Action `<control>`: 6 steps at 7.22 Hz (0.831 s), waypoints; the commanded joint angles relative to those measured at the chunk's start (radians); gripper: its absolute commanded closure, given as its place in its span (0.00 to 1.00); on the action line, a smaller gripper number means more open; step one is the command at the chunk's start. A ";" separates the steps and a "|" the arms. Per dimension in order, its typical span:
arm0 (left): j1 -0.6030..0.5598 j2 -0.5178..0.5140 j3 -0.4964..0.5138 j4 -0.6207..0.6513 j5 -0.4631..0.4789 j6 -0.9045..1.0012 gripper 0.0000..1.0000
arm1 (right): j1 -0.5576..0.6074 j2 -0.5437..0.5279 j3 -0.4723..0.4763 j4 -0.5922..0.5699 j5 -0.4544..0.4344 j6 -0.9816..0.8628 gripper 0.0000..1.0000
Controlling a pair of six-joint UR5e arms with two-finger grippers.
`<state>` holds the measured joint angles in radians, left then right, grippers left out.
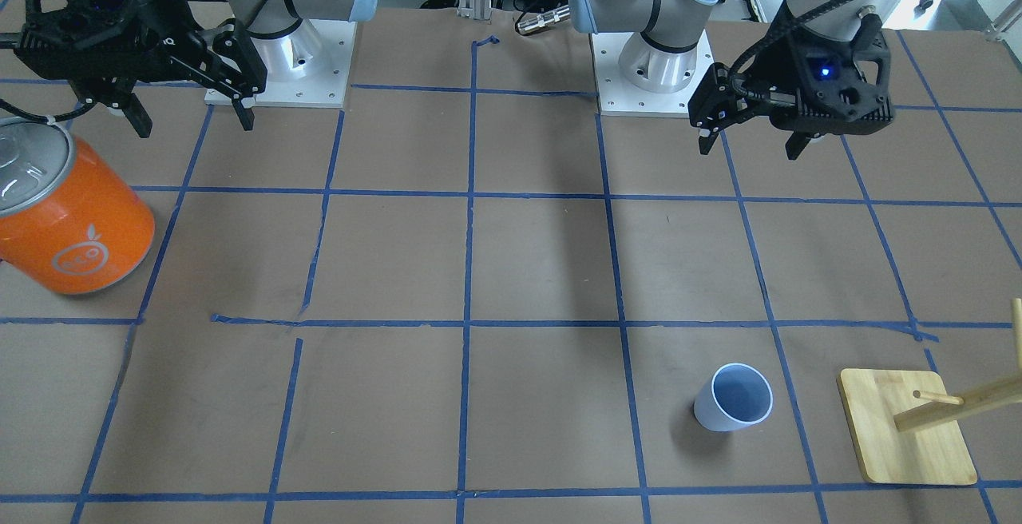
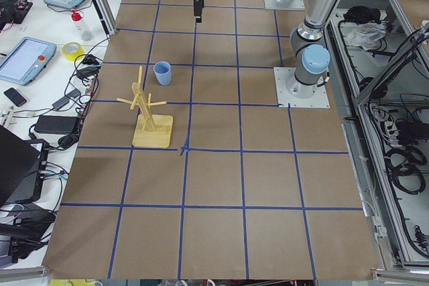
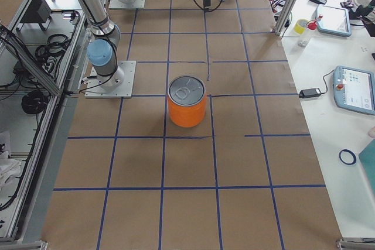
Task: Flip cup
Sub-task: 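Release the upright cup and raise the left gripper away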
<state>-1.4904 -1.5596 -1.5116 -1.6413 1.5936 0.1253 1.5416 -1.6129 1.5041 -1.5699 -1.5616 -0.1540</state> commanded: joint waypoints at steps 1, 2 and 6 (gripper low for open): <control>-0.005 0.018 -0.024 0.001 -0.055 -0.058 0.00 | 0.000 -0.001 0.001 0.001 0.000 0.001 0.00; -0.008 0.007 -0.044 0.036 -0.052 -0.073 0.00 | 0.000 -0.001 0.001 -0.001 0.000 0.001 0.00; -0.010 0.015 -0.056 0.060 -0.050 -0.062 0.00 | 0.000 -0.001 0.001 -0.001 0.000 0.002 0.00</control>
<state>-1.5001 -1.5468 -1.5669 -1.5829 1.5379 0.0550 1.5416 -1.6137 1.5048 -1.5708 -1.5616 -0.1520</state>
